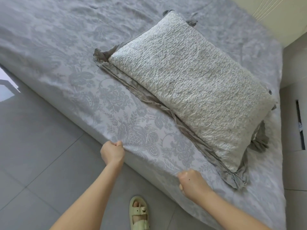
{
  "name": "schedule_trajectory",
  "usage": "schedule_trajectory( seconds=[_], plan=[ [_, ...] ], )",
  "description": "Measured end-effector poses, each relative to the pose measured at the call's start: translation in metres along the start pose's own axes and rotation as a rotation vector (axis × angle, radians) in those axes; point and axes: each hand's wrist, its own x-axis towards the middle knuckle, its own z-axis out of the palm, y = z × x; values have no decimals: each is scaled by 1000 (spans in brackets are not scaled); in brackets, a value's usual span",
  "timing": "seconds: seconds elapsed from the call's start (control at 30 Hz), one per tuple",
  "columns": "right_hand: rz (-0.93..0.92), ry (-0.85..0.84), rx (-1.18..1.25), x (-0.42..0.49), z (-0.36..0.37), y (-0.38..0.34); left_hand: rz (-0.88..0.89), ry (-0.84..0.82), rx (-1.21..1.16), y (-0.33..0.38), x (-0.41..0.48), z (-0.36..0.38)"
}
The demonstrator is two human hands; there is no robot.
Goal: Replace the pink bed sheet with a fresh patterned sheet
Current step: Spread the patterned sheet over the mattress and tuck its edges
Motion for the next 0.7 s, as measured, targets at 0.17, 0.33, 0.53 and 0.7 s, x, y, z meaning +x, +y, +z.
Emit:
schedule_trajectory(
  seconds=[0.17,0.33,0.53,0.7],
  plan=[
    [-4,-89,18,5,7,-12,-216,-45,10,-1,5,-6],
    [235,-261,128,19,-24,0,-166,-195,315,33,20,-27],
    [422,146,244,40,-108,60,193,-136,321,132,28,-45],
    [541,310,174,75,-170,129,408,-99,379,216,24,-27]
  ],
)
